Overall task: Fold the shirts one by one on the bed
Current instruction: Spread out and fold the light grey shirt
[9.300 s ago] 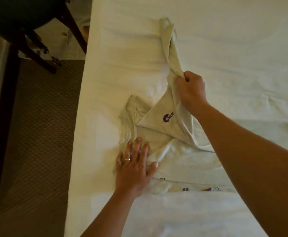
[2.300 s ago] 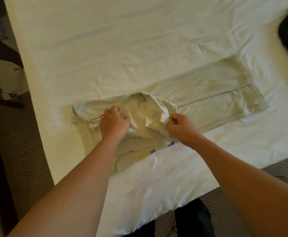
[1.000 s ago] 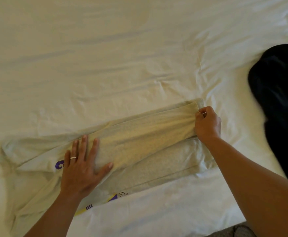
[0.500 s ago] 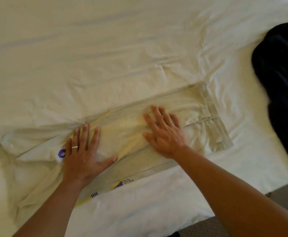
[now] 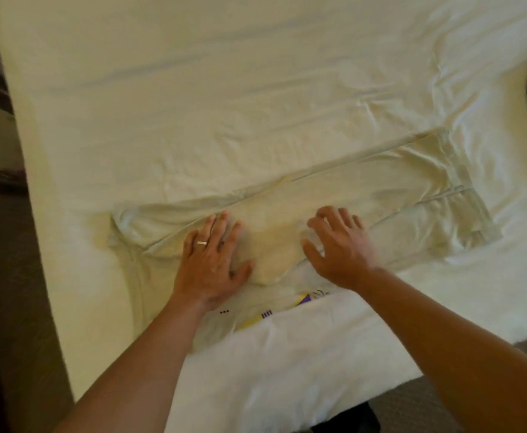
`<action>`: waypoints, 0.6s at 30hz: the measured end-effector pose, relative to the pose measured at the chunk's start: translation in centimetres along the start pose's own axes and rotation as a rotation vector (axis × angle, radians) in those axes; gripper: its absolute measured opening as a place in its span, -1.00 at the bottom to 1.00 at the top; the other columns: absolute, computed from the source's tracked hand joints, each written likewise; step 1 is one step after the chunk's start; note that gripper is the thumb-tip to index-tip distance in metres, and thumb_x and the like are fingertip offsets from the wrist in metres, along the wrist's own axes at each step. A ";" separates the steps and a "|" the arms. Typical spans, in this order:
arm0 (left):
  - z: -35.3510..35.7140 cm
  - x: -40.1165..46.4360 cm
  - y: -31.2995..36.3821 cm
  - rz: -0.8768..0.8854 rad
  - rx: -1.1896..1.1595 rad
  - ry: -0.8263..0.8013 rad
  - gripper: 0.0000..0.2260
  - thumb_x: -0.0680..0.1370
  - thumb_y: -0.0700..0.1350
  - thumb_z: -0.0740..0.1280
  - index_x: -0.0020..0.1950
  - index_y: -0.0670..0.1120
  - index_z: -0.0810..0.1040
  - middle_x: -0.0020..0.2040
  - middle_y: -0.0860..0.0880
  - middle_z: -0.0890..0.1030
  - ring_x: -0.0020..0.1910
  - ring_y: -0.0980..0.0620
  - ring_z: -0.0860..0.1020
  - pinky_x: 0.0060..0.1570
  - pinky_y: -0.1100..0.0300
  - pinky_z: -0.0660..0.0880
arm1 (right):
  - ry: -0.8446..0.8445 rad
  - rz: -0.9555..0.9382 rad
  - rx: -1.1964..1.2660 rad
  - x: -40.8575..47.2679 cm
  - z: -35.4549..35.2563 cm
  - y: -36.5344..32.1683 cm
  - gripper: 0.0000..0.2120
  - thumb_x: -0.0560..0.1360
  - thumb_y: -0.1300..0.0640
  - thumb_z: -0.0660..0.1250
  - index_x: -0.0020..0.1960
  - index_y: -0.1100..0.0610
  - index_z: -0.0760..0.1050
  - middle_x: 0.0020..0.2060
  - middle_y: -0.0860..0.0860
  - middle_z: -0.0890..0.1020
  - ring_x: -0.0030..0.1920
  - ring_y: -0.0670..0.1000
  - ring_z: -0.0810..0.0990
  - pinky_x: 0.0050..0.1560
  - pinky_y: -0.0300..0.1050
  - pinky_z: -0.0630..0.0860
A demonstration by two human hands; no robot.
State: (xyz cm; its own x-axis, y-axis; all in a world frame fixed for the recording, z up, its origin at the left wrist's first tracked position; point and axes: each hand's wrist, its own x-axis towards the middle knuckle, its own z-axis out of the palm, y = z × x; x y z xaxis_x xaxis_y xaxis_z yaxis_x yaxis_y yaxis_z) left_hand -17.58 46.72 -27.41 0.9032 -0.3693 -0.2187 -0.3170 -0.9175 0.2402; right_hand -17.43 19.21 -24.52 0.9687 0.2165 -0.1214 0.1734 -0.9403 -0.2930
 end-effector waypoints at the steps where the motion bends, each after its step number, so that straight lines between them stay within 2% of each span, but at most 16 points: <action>1: -0.2 -0.7 -1.3 0.028 0.021 0.056 -0.37 0.54 0.30 0.19 0.51 -0.03 0.42 0.56 -0.12 0.35 0.49 -0.18 0.35 0.36 -0.17 0.31 | -0.014 -0.078 0.028 -0.5 0.8 -2.4 -0.65 0.50 -0.13 0.25 0.06 0.13 0.53 0.03 0.11 0.53 -0.04 0.19 0.52 -0.06 0.06 0.49; 4: -1.3 -2.0 -4.7 0.096 0.075 0.156 -0.50 0.49 0.16 0.29 0.35 -0.08 0.56 0.40 -0.13 0.50 0.29 -0.22 0.47 0.22 -0.12 0.37 | -0.097 -0.199 0.016 -1.9 2.7 -7.3 -0.67 0.50 -0.16 0.30 0.03 0.11 0.49 -0.06 0.06 0.53 -0.13 0.12 0.51 -0.14 0.03 0.50; 7: -2.2 -2.1 -7.2 0.151 0.105 0.179 -0.59 0.44 0.05 0.30 0.24 -0.08 0.59 0.27 -0.11 0.56 0.17 -0.18 0.48 0.12 -0.08 0.39 | -0.059 -0.155 -0.025 -2.5 4.0 -8.9 -0.70 0.50 -0.10 0.38 0.03 0.13 0.50 -0.10 0.06 0.53 -0.17 0.11 0.51 -0.20 0.01 0.51; 10: -2.3 -1.5 -8.3 0.216 0.097 0.223 -0.68 0.42 -0.08 0.33 0.14 -0.11 0.61 0.13 -0.11 0.61 0.03 -0.21 0.57 0.01 -0.07 0.45 | -0.005 -0.174 -0.034 -2.4 5.0 -9.4 -0.91 0.46 0.18 0.38 -0.09 0.16 0.49 -0.21 0.07 0.51 -0.27 0.11 0.46 -0.30 0.02 0.49; 13: -2.5 -1.4 -9.4 0.278 0.194 0.314 -0.88 0.46 -0.21 0.31 -0.07 -0.10 0.62 -0.08 -0.09 0.63 -0.15 -0.19 0.60 -0.09 -0.04 0.48 | -0.010 -0.229 -0.043 -2.6 4.9 -8.9 -0.85 0.37 0.36 0.36 -0.13 0.17 0.48 -0.25 0.07 0.50 -0.31 0.09 0.42 -0.32 -0.02 0.45; 18: -3.0 -1.2 -10.7 0.230 0.404 0.259 -0.82 0.41 -0.37 0.38 -0.15 -0.10 0.56 -0.21 -0.10 0.58 -0.22 -0.18 0.55 0.02 -0.07 0.45 | -0.100 -0.280 0.021 -3.2 4.3 -7.8 -0.76 0.32 0.33 0.43 -0.05 0.14 0.52 -0.14 0.06 0.54 -0.19 0.12 0.51 -0.23 -0.01 0.51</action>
State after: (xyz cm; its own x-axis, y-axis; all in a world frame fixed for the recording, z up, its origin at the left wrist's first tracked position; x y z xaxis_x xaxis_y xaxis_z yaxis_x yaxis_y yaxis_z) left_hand -14.45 57.43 -26.91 0.8228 -0.5662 0.0499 -0.5556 -0.8196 -0.1400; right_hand -22.60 27.00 -25.91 0.8613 0.4924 -0.1255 0.4267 -0.8349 -0.3476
